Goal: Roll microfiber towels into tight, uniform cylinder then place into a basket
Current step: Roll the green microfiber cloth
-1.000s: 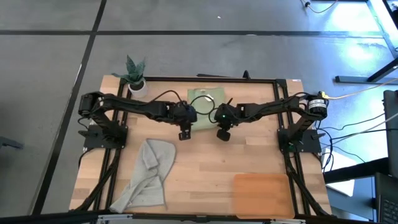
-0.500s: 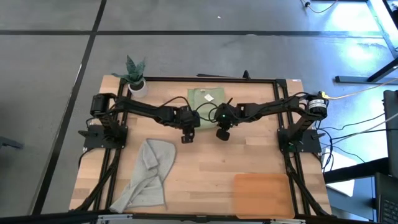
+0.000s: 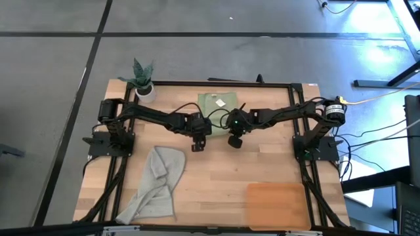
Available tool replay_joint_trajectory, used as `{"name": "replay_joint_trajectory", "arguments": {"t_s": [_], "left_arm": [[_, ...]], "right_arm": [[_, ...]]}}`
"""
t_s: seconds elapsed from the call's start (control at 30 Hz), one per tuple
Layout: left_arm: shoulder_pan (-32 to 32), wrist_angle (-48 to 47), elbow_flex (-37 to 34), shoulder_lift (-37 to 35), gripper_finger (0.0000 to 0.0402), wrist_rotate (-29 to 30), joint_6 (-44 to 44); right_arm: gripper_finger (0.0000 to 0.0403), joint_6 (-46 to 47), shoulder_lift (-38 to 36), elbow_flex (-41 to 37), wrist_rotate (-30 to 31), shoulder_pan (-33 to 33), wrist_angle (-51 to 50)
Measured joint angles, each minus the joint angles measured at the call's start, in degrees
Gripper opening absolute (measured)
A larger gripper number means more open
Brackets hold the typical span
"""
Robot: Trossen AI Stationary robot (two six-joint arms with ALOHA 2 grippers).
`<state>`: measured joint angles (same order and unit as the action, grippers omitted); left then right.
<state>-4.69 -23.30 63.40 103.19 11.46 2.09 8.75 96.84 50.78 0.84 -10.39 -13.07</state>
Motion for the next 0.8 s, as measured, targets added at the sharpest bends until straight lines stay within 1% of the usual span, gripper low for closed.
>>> {"name": "replay_joint_trajectory", "arguments": {"t_s": [0.13, 0.3, 0.53, 0.6, 0.7, 0.8], "left_arm": [[0.0, -0.07, 0.04, 0.32, 0.0081, -0.13, -0.1], [0.0, -0.41, 0.0, 0.84, 0.0081, -1.98, -0.26], [0.0, -0.14, 0.02, 0.8, 0.0081, -2.11, -0.14], [0.0, -0.03, 0.02, 0.8, 0.0081, -1.76, -0.44], [0.0, -0.03, 0.02, 0.8, 0.0082, 0.41, -0.47], [-0.06, -0.03, 0.02, 0.8, 0.0088, 0.82, -0.51]], "right_arm": [[0.0008, -0.02, 0.0, 0.0, 0.0, -0.11, 0.01], [0.001, -0.02, 0.0, 0.0, 0.02, -0.26, 0.01], [0.001, -0.02, 0.0, 0.0, 0.02, -0.26, -0.01], [0.001, -0.02, 0.0, 0.0, 0.0, -0.26, 0.01], [0.001, -0.02, 0.0, 0.0, 0.02, -0.26, 0.01], [0.001, -0.07, 0.0, 0.0, 0.02, -0.26, 0.01]]}}
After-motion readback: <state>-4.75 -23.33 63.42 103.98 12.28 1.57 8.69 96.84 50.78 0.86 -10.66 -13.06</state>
